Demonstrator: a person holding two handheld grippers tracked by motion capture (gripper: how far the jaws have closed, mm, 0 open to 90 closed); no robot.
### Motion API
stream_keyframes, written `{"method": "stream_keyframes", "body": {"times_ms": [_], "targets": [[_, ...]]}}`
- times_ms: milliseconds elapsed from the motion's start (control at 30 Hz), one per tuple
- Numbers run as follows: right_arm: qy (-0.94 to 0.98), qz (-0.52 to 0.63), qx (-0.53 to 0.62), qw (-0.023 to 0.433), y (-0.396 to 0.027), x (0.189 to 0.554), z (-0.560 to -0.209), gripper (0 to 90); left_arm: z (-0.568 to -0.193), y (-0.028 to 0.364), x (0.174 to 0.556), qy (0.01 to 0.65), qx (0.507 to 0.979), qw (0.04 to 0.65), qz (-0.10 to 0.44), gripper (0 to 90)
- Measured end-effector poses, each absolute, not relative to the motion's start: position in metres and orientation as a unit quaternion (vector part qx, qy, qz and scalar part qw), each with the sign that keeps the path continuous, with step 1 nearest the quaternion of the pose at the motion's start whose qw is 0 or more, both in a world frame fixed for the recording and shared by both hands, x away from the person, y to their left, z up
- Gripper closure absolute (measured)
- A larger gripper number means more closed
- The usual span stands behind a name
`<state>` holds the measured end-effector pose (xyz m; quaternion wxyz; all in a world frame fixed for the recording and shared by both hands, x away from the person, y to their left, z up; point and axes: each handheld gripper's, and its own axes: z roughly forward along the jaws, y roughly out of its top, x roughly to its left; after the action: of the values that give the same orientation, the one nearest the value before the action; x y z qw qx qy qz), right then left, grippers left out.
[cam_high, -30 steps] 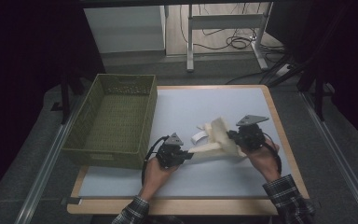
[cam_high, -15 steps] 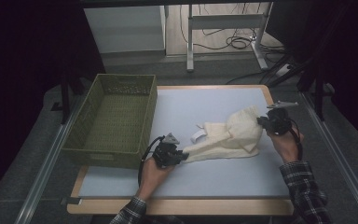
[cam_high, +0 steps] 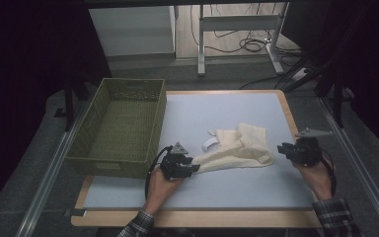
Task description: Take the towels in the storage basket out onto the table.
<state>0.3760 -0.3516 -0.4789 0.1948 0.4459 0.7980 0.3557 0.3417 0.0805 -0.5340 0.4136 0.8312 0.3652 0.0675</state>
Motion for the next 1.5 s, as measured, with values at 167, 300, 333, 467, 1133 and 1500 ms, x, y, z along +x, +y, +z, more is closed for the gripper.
{"method": "stream_keyframes", "body": {"times_ms": [167, 300, 333, 467, 1133, 1500], "targets": [[0.801, 0.367, 0.439, 0.176, -0.350, 0.361, -0.492, 68.6, -0.537, 0.081, 0.339, 0.365, 0.829, 0.418, 0.062, 55.5], [0.806, 0.365, 0.437, 0.164, -0.344, 0.363, -0.502, 66.3, -0.539, 0.080, 0.337, 0.365, 0.828, 0.420, 0.066, 57.9], [0.807, 0.364, 0.437, 0.162, -0.342, 0.364, -0.505, 65.8, -0.538, 0.081, 0.336, 0.365, 0.828, 0.421, 0.067, 58.9], [0.810, 0.360, 0.434, 0.158, -0.335, 0.368, -0.513, 65.5, -0.539, 0.080, 0.332, 0.366, 0.826, 0.421, 0.075, 58.2], [0.820, 0.363, 0.412, 0.162, -0.339, 0.319, -0.502, 85.4, -0.526, 0.080, 0.321, 0.338, 0.829, 0.443, 0.038, 85.3], [0.818, 0.372, 0.414, 0.144, -0.355, 0.268, -0.509, 84.6, -0.522, 0.082, 0.300, 0.329, 0.837, 0.436, 0.013, 84.3]]}}
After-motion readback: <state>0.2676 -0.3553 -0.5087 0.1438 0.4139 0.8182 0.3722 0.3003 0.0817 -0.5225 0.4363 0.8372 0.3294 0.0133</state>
